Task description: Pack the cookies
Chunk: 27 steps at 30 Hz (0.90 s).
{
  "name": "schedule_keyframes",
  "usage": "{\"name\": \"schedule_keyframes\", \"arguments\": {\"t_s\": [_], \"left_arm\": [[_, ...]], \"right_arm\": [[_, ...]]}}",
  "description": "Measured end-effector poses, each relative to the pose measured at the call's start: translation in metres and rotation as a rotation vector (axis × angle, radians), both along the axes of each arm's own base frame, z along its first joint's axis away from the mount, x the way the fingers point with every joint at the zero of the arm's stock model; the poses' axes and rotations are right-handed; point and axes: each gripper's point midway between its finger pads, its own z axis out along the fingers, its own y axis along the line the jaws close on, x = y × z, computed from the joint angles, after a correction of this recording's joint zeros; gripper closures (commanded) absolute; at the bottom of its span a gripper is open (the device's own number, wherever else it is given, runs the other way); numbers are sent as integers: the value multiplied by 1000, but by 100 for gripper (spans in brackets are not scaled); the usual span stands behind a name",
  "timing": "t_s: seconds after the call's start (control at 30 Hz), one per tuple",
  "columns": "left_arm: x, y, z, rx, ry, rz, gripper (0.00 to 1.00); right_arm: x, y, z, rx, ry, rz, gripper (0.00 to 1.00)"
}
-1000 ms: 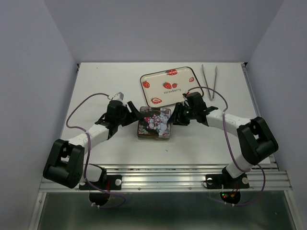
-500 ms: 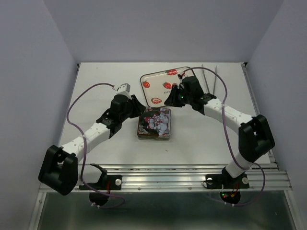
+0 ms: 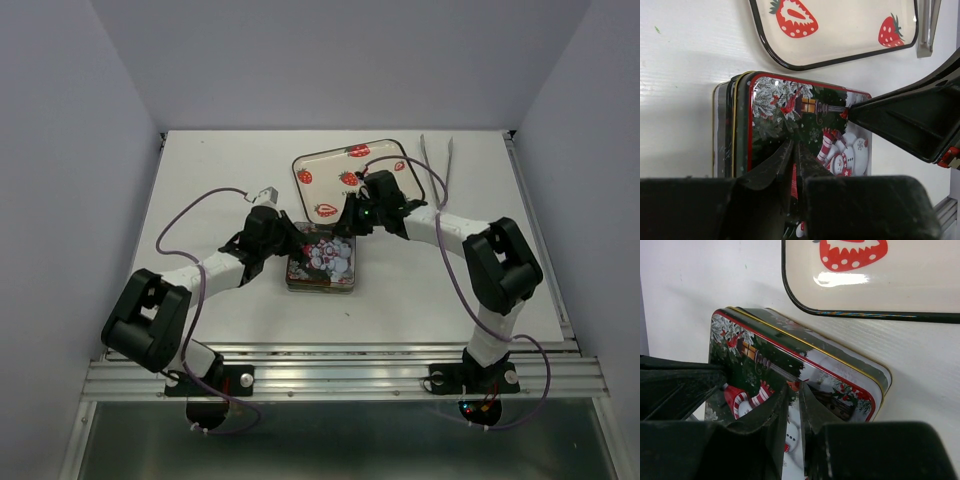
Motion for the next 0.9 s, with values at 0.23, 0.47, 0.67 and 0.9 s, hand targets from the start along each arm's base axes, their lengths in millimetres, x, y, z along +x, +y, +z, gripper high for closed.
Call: {"name": "schedule_keyframes", "arguments": {"t_s": [0.23,0.47,0.67,0.9], "left_arm": [[-2,4,3,0,2,17,80],[-20,23,17,29,11,66,63],[-28,53,60,12,-77,204,60],[-39,69,50,37,-53,249,61]], "right_arm": [[-11,3,8,-16,-39,62,75],[-42,17,46,-37,-188,220,78],[-84,52,59,-62,-288,379,79],[-71,57,54,-140,-300,313,82]]}}
